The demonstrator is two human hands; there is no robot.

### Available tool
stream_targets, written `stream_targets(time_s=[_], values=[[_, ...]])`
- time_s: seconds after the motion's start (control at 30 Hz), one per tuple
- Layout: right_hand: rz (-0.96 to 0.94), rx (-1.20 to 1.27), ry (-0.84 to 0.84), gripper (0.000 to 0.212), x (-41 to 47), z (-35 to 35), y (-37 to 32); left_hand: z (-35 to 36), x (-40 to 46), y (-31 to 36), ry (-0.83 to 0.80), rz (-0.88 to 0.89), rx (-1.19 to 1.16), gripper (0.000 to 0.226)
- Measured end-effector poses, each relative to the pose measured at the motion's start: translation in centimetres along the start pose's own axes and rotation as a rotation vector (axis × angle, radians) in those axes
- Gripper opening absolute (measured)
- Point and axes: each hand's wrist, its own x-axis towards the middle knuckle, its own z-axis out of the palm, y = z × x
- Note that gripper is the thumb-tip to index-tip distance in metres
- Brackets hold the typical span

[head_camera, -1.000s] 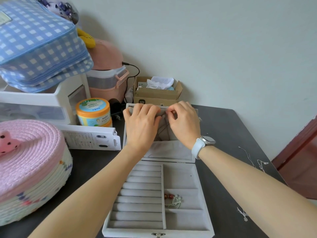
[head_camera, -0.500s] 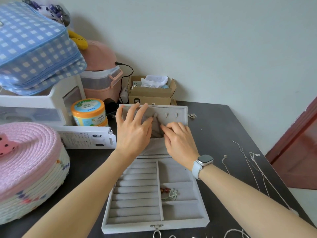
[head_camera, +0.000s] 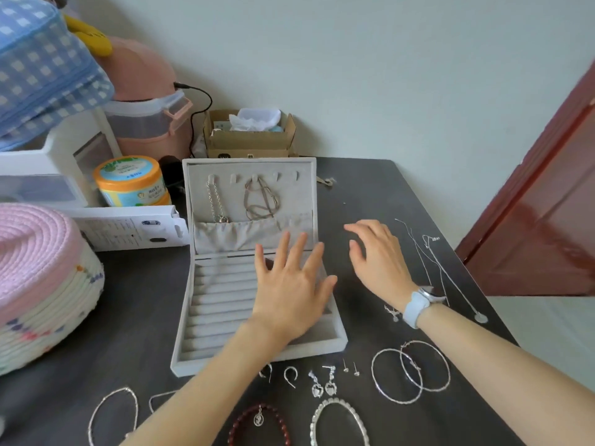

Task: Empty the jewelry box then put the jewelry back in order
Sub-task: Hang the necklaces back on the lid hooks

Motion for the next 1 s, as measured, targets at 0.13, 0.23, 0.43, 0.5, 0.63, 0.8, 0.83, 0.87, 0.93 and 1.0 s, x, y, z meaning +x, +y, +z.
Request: stream_targets(time_s=[0.13,0.23,0.43,0.5,0.63,0.8,0.83,0.87,0.93,1.0], values=[[0.368,0.034,-0.086,0.017,0.0,-1.2,4.0,1.4,-0.6,1.8,-0.228,-0.004,-0.024,0.060],[0.486,0.078,-0.208,0.015,-0.1,-1.8,5.4,2.1,-0.8,1.7,-0.263,-0.045,-0.047,0.060],[0.560,0.156,-0.375,0.028,0.2,-1.9,5.6,2.3,-0.9,2.1,-0.212,-0.055,-0.067,0.057],[0.556,0.184,-0.404,0.030,0.3,-2.3,5.7,2.3,-0.9,2.0,-0.199,-0.061,-0.080,0.056],[0.504,0.207,-0.493,0.012,-0.8,-4.1,5.7,2.4,-0.9,2.0,-0.187,-0.067,-0.095,0.055],[0.482,0.179,-0.509,0.004,-2.5,-4.8,5.8,2.4,-0.9,2.0,-0.180,-0.076,-0.107,0.055],[0.487,0.181,-0.504,0.004,-2.6,-4.8,5.7,2.4,-0.9,2.0,-0.180,-0.077,-0.113,0.055],[0.492,0.177,-0.502,0.004,-2.7,-4.8,5.5,2.4,-0.9,2.0,-0.175,-0.077,-0.117,0.055],[0.484,0.139,-0.506,0.010,-2.8,-4.7,5.2,2.3,-1.0,2.0,-0.164,-0.075,-0.120,0.054],[0.470,0.082,-0.519,0.019,-2.9,-4.6,4.8,2.3,-1.0,2.1,-0.169,-0.072,-0.129,0.054]])
